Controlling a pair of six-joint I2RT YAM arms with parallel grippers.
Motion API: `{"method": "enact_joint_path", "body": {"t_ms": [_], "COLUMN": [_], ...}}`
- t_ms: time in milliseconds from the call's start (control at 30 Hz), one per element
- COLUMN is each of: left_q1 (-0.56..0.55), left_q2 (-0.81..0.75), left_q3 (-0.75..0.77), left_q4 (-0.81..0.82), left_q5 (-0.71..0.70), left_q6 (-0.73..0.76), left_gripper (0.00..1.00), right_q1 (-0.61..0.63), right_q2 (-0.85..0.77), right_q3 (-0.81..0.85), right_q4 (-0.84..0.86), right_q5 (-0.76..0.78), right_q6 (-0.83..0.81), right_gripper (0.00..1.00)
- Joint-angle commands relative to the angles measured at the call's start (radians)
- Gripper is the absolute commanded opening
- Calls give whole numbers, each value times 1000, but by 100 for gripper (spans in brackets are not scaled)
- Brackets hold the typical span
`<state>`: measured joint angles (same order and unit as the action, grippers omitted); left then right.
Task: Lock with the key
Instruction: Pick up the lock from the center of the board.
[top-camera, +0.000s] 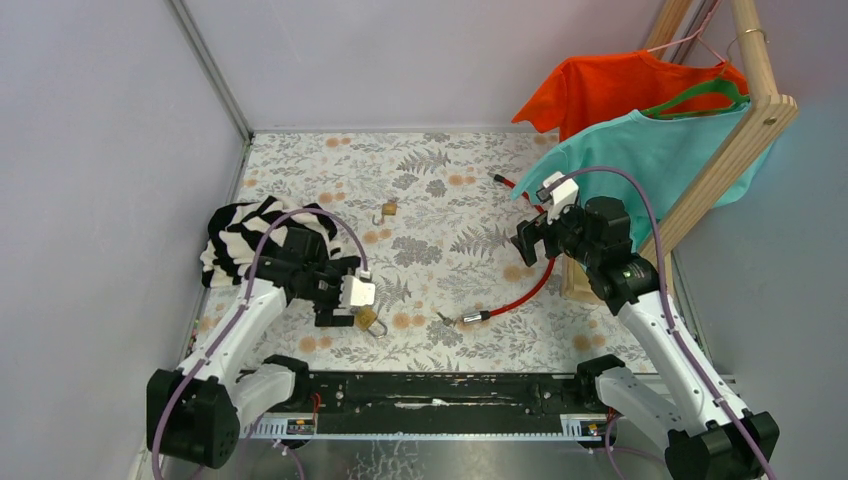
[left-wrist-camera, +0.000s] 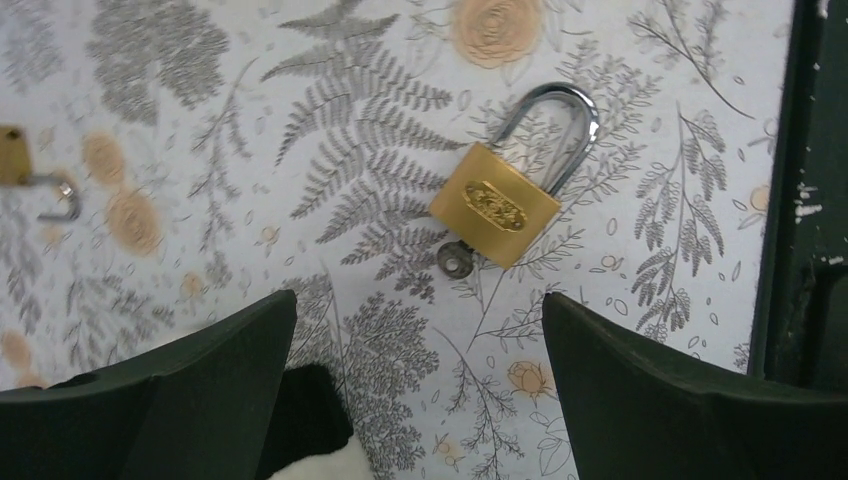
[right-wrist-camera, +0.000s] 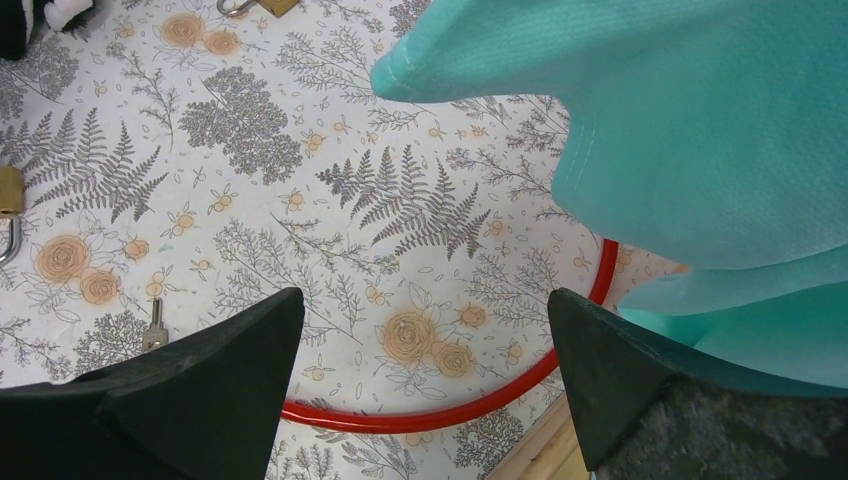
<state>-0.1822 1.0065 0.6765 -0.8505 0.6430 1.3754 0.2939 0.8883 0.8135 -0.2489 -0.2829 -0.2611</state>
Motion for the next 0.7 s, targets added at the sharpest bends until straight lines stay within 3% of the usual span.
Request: {"method": "enact_joint_path", "body": {"t_ms": [0, 400, 667], "left_q1": [-72, -224, -270], "left_q2": [69, 285, 383], "left_q3": [37, 85, 101], "left_q4": [-62, -41, -30], "left_q5": [-66, -160, -205], "left_q6": [134, 166, 168], "left_gripper": [100, 100, 93], "right_q1": [-3, -4, -4], "right_q2": [8, 15, 21], "right_q3": [-1, -10, -13], "right_q4": [47, 38, 37], "right_q5": [-27, -45, -55], "right_q6": [-17, -41, -43], "right_gripper": [99, 99, 99]}}
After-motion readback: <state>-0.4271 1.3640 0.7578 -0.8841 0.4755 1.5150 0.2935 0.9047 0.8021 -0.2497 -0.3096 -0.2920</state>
